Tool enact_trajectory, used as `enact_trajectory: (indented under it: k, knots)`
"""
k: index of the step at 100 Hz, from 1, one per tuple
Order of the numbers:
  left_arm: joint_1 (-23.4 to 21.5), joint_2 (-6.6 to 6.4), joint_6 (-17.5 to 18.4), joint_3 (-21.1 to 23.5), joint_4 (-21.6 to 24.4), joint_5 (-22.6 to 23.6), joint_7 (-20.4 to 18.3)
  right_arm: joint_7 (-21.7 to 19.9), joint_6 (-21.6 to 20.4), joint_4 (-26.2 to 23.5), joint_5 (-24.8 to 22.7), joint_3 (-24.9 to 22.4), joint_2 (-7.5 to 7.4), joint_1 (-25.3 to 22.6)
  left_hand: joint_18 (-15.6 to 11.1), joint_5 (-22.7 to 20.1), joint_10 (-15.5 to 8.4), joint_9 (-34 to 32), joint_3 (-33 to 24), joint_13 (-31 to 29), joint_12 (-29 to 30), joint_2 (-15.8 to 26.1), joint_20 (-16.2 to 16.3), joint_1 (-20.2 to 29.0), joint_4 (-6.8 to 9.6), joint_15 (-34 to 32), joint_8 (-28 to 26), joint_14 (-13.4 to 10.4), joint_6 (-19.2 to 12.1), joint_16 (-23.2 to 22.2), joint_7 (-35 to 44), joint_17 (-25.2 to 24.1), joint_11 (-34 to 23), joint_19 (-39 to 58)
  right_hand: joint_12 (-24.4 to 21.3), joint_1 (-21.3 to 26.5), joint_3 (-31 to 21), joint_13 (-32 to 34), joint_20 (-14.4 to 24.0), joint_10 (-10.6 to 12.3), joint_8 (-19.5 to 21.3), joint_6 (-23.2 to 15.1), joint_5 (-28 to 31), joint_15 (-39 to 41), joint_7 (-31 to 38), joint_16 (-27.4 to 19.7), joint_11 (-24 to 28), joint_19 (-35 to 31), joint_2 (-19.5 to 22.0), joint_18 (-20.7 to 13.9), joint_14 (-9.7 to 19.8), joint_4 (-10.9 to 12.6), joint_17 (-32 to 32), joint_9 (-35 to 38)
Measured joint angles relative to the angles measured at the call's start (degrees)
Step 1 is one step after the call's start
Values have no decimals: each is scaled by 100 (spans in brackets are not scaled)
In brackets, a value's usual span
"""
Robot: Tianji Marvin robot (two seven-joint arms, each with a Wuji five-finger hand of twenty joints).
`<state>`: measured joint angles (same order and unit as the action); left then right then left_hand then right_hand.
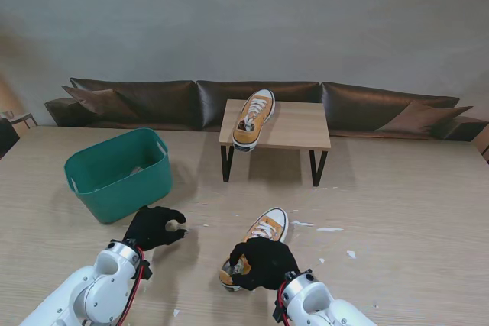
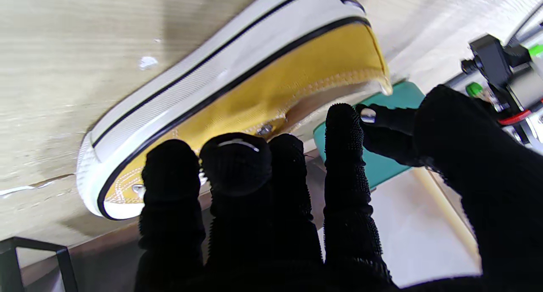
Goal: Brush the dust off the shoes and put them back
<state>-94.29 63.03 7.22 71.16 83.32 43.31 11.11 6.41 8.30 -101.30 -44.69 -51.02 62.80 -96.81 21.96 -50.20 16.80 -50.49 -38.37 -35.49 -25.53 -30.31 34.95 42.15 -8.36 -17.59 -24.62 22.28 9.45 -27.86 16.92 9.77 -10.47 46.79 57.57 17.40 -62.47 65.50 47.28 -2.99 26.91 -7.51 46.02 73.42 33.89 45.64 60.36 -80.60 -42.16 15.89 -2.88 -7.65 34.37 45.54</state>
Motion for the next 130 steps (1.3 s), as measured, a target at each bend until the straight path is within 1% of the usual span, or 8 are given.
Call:
enact_trajectory:
  k: [23,34,59,71,90,104,114,130]
  knots:
    - [-48,4,-23,43,-14,2,69,105,577,205,-480,462,-20,217,2,-29,11,-76,0,-2,-54,0,12,0,0,-12,-51,1,55,-62,36,0,-39,-5,168,-196,23,-59,4,22,0,81,0,198,-83,70,133,0,-64,-132,149,0,0,-200]
    - [-53,4,-49,43,-13,-1,57,397,829,425,-800,720,-12,354,3,-90,14,-123,4,-2,-81,0,66,0,0,-19,-100,1,55,-66,144,0,-35,-5,234,-255,21,-168,14,94,2,93,1,290,-83,111,315,0,-160,-139,226,0,1,-201]
    - [-80,3,-120,43,13,13,40,906,1240,756,-863,1161,72,578,3,-96,55,-141,133,-4,-144,0,75,7,0,-79,-275,2,56,-127,216,0,-43,-57,391,-259,13,-260,136,92,201,129,247,542,238,181,553,-1,-460,-143,297,-50,3,-258]
    - [-82,3,-141,42,14,29,47,1096,1389,937,-862,1365,150,724,3,-97,56,-142,133,-5,-150,0,77,8,0,-82,-335,2,55,-137,246,0,-86,-57,540,-327,-30,-260,138,-11,653,144,315,694,664,225,754,-1,-710,-144,297,-96,4,-239]
    - [-82,3,-179,34,21,23,18,1103,1933,1169,-859,1825,272,1117,3,-99,58,-142,204,-5,-214,0,80,9,0,-137,-407,2,56,-138,279,1,-91,-57,968,-578,-249,-260,142,-33,1825,144,366,1226,1602,299,1062,-234,-1138,-143,298,-283,73,-14]
    - [-82,3,-197,34,26,17,13,1315,2120,1481,-965,2056,371,1313,3,-100,59,-142,253,-5,-217,0,81,11,0,-139,-451,2,56,-138,284,1,-92,-57,1319,-815,-358,-87,178,67,2709,319,1296,1883,2945,354,1411,-846,-1735,-141,372,-435,246,397]
    - [-82,4,-201,34,26,16,19,1482,2148,1661,-1103,2165,404,1400,3,-100,59,-142,288,-5,-221,0,81,11,0,-141,-457,2,56,-139,293,0,-92,-57,1489,-946,-359,183,187,161,3286,172,1811,2037,3572,356,1497,-947,-1769,-130,372,-469,471,731]
    - [-79,4,-200,30,26,8,19,1306,2100,1621,-1256,2112,386,1396,4,-101,59,-142,292,-5,-225,0,81,11,0,-144,-458,2,56,-140,302,1,-92,-57,1728,-953,-342,213,189,214,3630,161,1908,2105,3651,363,1555,-1007,-1621,-129,372,-482,541,780]
